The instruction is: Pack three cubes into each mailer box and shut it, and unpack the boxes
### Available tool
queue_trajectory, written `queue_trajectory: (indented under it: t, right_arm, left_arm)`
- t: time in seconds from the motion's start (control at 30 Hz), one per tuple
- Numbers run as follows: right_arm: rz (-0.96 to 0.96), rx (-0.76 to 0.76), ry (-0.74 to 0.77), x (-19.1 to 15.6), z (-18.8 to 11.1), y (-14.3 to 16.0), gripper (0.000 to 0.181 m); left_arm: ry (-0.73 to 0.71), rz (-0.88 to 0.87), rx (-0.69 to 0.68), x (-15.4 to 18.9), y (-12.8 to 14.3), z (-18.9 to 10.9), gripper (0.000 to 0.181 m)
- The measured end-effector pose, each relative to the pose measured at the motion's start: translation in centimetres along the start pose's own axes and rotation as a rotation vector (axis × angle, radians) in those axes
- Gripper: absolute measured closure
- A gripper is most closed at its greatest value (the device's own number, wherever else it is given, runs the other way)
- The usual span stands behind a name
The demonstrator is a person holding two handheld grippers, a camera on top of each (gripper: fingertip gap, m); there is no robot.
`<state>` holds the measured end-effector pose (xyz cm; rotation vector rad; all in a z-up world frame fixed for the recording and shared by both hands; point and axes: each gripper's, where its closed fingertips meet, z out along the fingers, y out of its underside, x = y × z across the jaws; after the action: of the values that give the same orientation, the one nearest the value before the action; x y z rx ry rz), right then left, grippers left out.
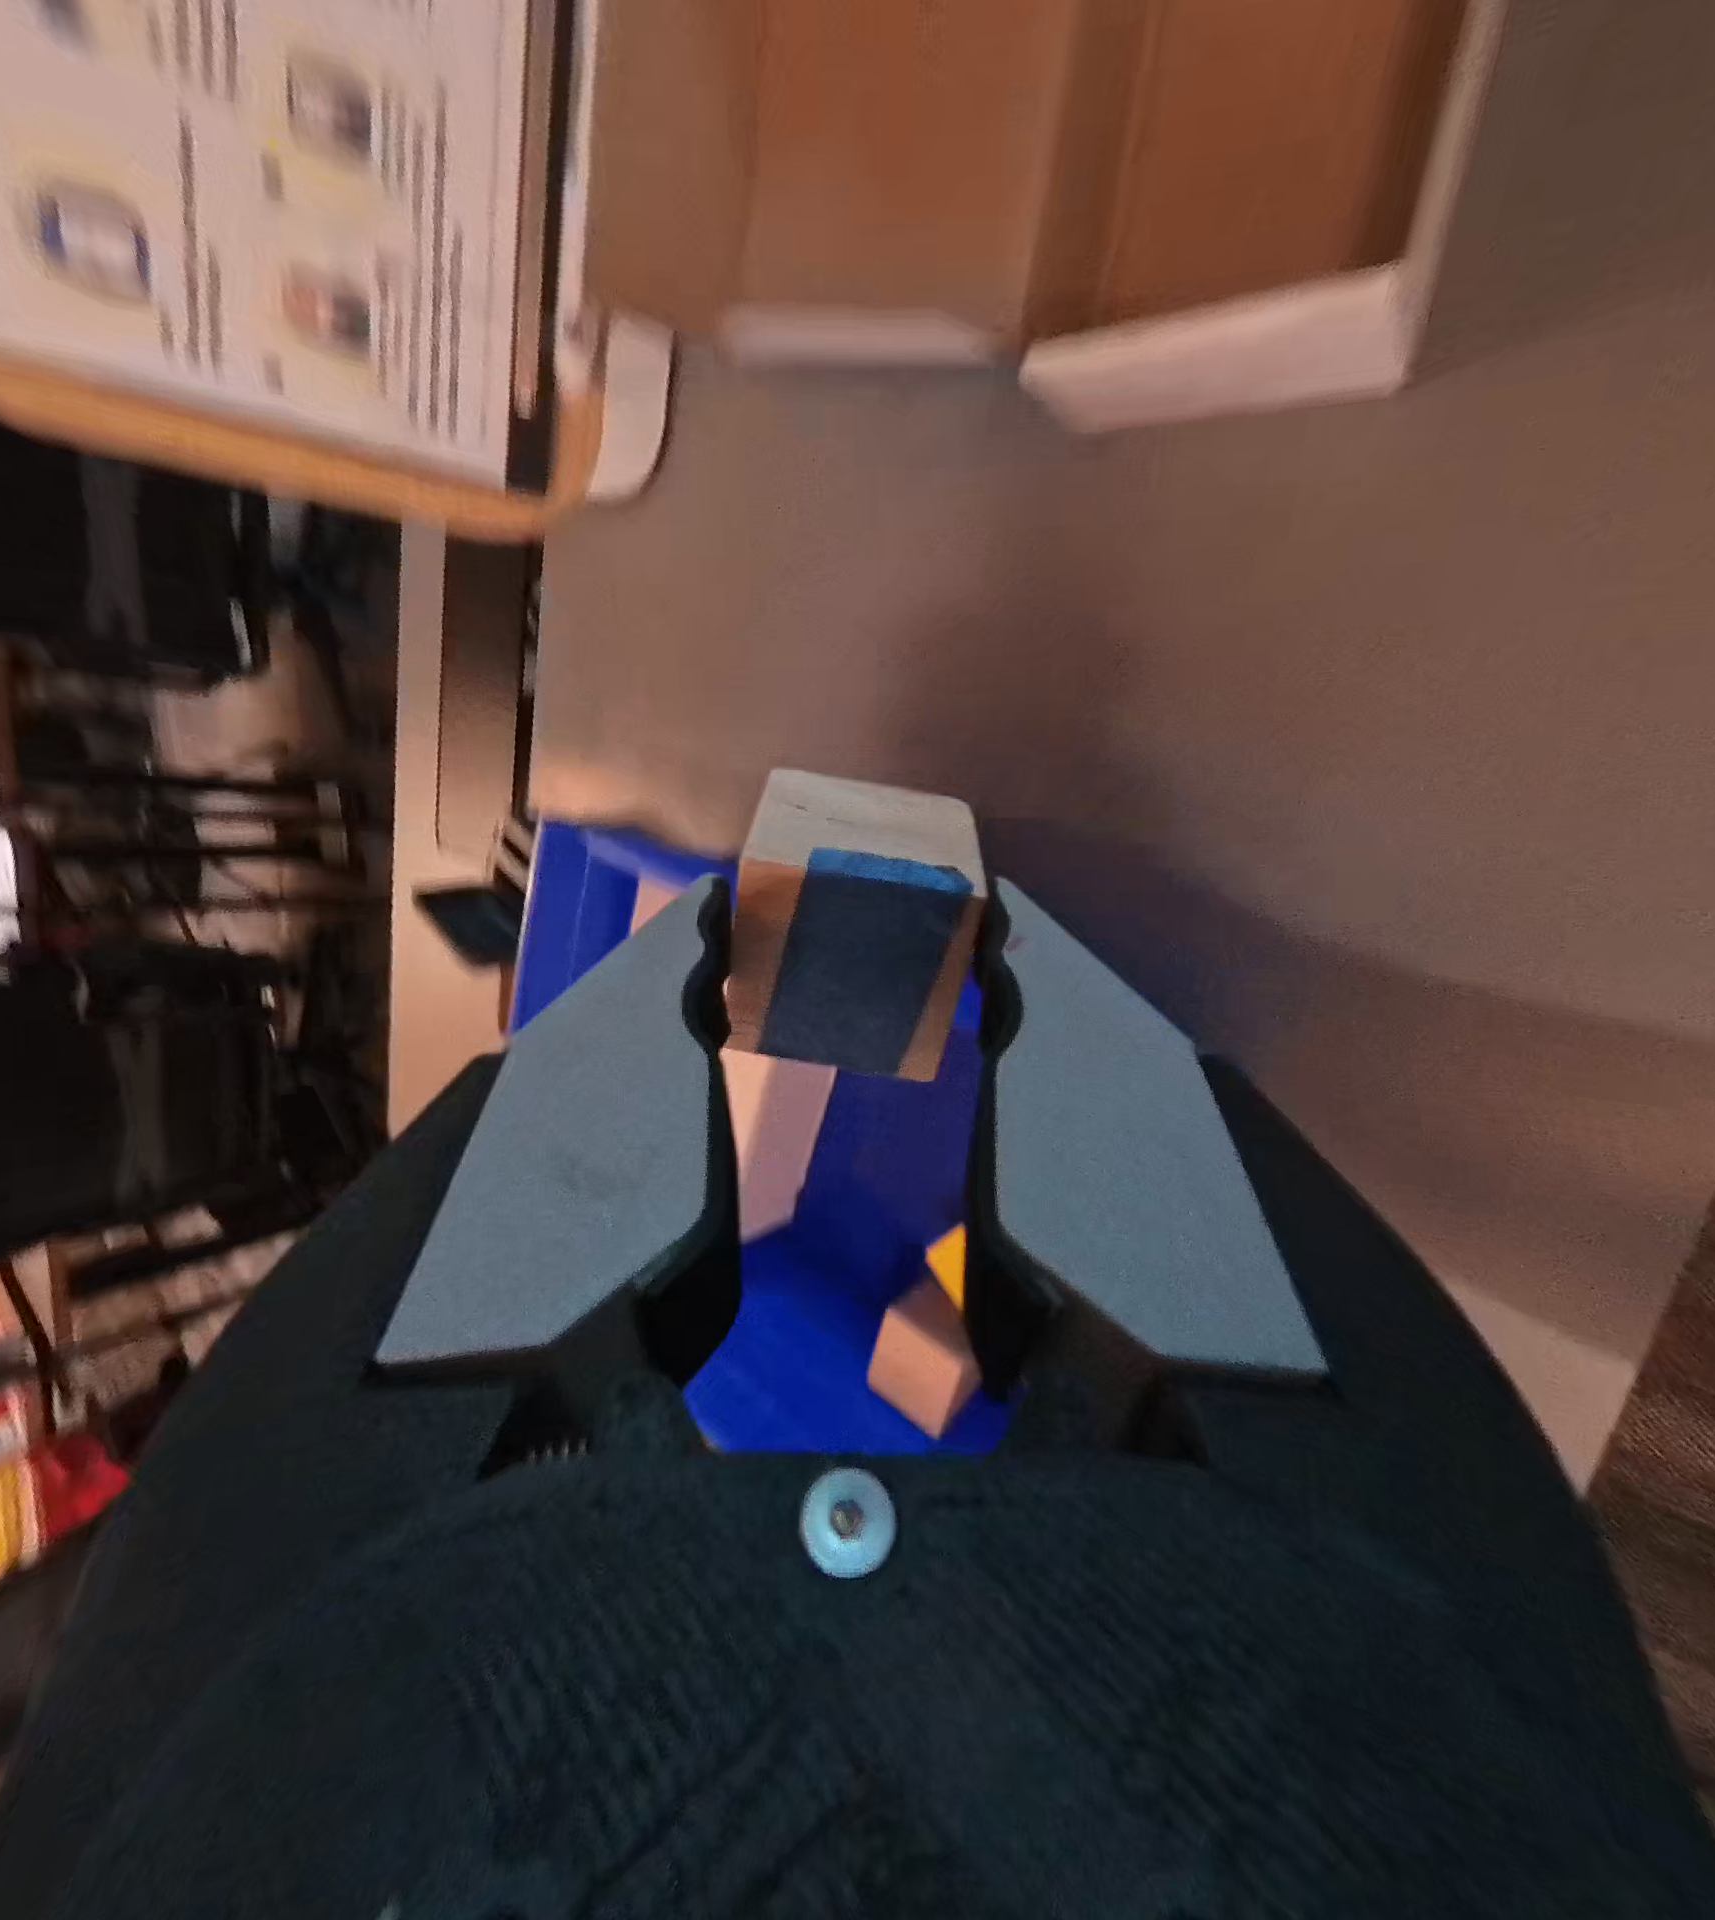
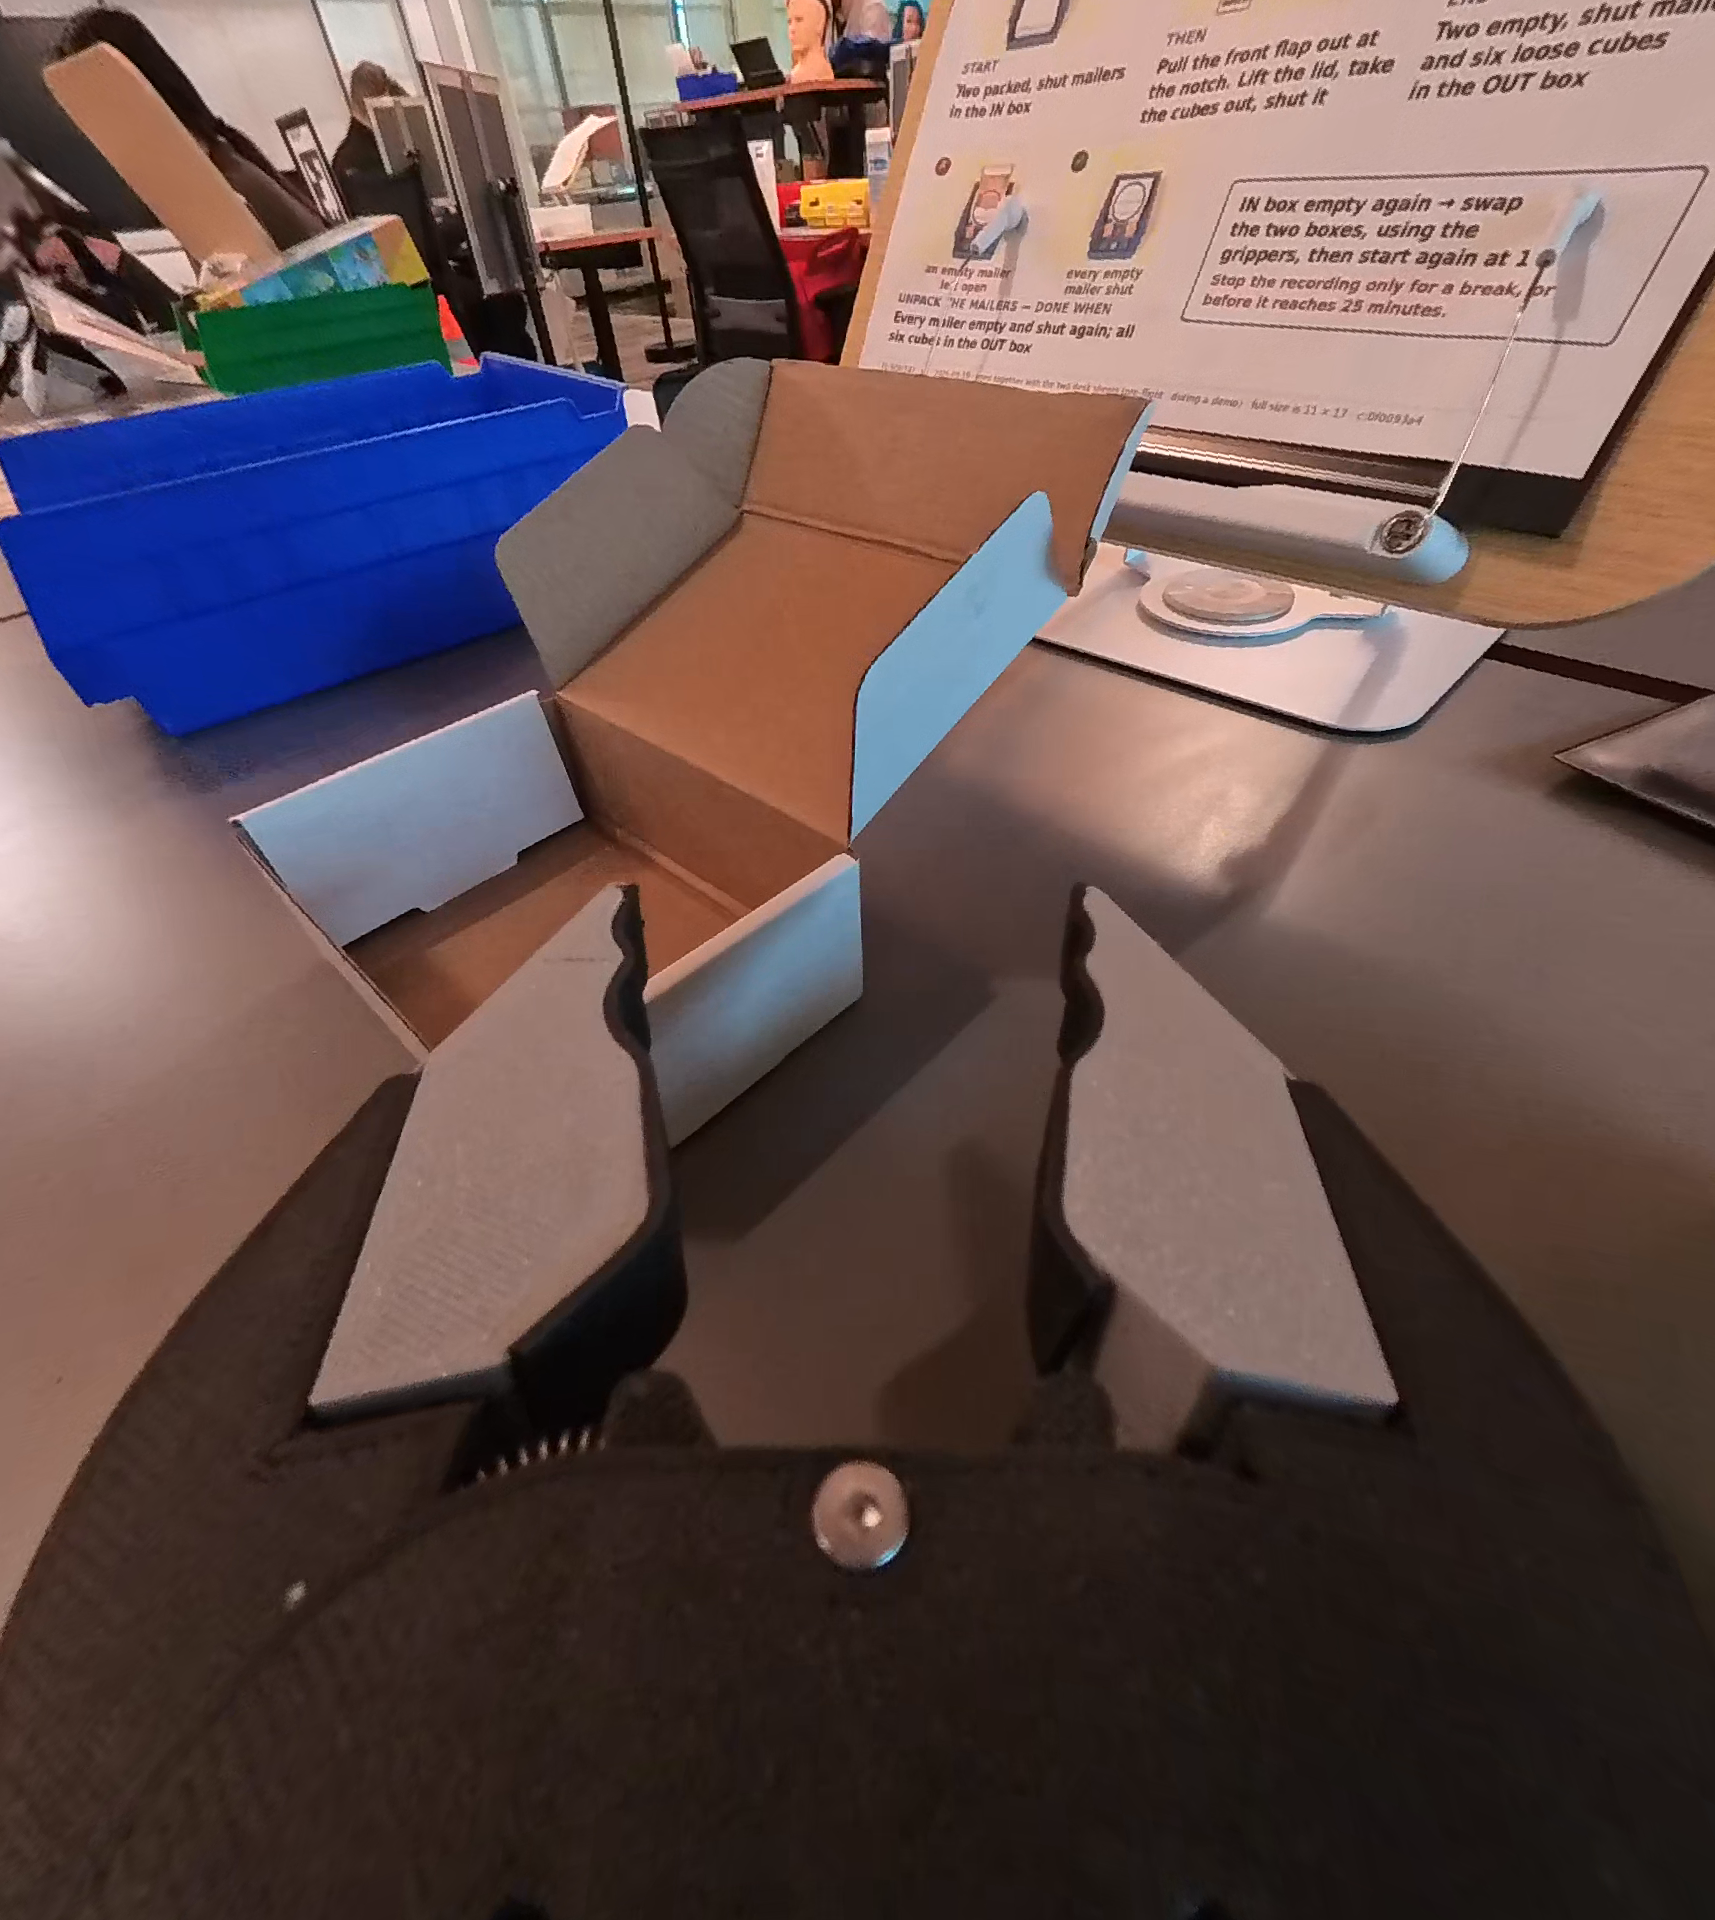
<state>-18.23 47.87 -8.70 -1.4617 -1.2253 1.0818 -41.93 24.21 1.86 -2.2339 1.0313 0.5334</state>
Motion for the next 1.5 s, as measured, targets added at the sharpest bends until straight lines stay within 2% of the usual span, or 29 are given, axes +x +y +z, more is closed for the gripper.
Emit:
queue_trajectory:
  t: [0.1, 0.17, 0.3, 0.43, 0.53, 0.63, 0.77, 0.83, 0.9, 0.97, 1.1, 1.2, 1.33, 1.43, 1.5]
  right_arm:
    - [0.000, 0.005, 0.001, 0.0, -0.1, -0.1, 0.103]
    - [-0.009, 0.011, -0.004, -0.1, -0.2, -0.2, 0.103]
    - [-0.018, 0.076, -0.057, -1.0, -0.8, -1.4, 0.106]
    - [0.058, 0.180, -0.189, -2.3, -2.0, -3.2, 0.107]
    - [0.128, 0.244, -0.407, -5.1, -3.1, -4.5, 0.111]
    - [0.198, 0.237, -0.634, -8.2, -3.9, -4.9, 0.110]
    - [0.282, 0.282, -0.797, -10.0, -5.0, -6.1, 0.119]
    - [0.347, 0.288, -0.826, -9.8, -5.0, -6.3, 0.122]
    - [0.391, 0.259, -0.852, -9.8, -4.7, -6.1, 0.114]
    - [0.396, 0.269, -0.881, -10.1, -4.9, -6.4, 0.119]
    - [0.379, 0.197, -0.841, -10.6, -3.4, -5.2, 0.135]
    - [0.390, 0.176, -0.805, -10.5, -2.7, -4.9, 0.135]
    - [0.237, 0.151, -0.655, -9.5, -1.7, -4.4, 0.138]
    - [0.179, 0.130, -0.560, -8.6, -1.0, -4.5, 0.137]
    - [0.112, 0.065, -0.489, -8.1, -0.4, -4.4, 0.137]
  left_arm:
    - [0.005, 0.043, 0.131, 1.5, -6.1, 0.4, 0.135]
    - [-0.013, -0.017, 0.226, 2.1, -9.9, 1.3, 0.135]
    - [0.006, -0.041, 0.440, 5.2, -16.2, 3.1, 0.135]
    - [0.002, -0.071, 0.661, 5.9, -19.8, 4.6, 0.135]
    - [0.062, -0.090, 0.845, 6.9, -22.0, 5.3, 0.135]
    - [0.058, 0.024, 0.999, 8.5, -23.8, 5.9, 0.136]
    - [0.094, 0.146, 1.051, 11.1, -25.4, 7.8, 0.136]
    - [0.073, 0.193, 1.065, 11.5, -25.9, 8.4, 0.136]
    - [0.069, 0.217, 1.104, 11.6, -26.5, 8.3, 0.136]
    - [0.061, 0.258, 1.110, 11.8, -26.9, 8.5, 0.136]
    - [0.034, 0.316, 1.107, 12.2, -27.3, 9.5, 0.136]
    - [0.006, 0.306, 1.121, 11.6, -26.8, 10.2, 0.136]
    - [0.025, 0.279, 1.052, 11.2, -25.5, 11.9, 0.134]
    - [0.073, 0.207, 1.034, 10.3, -24.1, 11.5, 0.134]
    - [0.091, 0.123, 1.036, 8.7, -22.8, 10.2, 0.147]
